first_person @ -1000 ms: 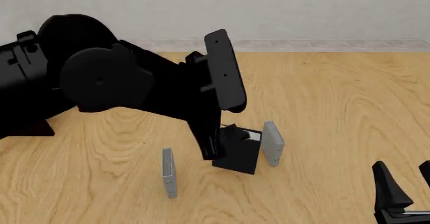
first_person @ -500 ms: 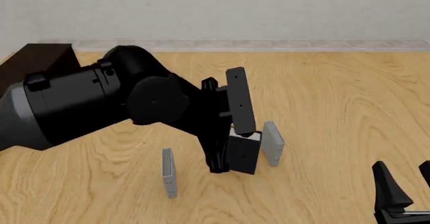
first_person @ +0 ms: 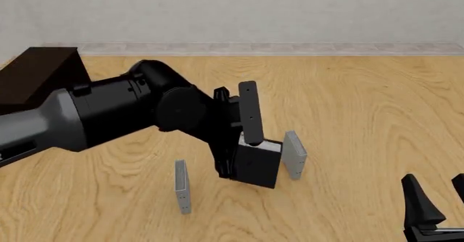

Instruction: Pick up the book in the middle and place it on the cabinet shelf.

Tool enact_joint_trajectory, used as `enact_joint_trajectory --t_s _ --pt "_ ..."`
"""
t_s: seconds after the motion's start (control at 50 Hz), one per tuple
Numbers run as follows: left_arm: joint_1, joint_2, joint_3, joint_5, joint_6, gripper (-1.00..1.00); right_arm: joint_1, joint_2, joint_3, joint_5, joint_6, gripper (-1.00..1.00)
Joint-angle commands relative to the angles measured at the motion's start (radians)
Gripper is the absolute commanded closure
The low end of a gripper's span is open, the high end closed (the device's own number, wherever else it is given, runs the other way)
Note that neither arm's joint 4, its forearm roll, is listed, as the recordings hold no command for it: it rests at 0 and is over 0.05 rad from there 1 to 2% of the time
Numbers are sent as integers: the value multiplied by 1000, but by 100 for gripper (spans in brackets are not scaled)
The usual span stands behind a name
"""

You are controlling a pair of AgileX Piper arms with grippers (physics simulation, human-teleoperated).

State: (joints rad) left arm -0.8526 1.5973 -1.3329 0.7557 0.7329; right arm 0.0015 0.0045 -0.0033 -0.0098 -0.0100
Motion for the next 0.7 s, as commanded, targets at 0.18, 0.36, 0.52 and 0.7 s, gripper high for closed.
enact_joint_trajectory --t_s 0.18,0.36,0.52,0.7 --pt "75 34 14 -85 131 -100 0 1 1 -1 2 -100" --pt "58 50 19 -93 129 -100 0 3 1 0 4 -100" --pt "57 78 6 -96 130 -100 0 4 1 0 5 -100" --pt "75 121 -17 -105 158 -100 -1 8 1 -1 8 -100"
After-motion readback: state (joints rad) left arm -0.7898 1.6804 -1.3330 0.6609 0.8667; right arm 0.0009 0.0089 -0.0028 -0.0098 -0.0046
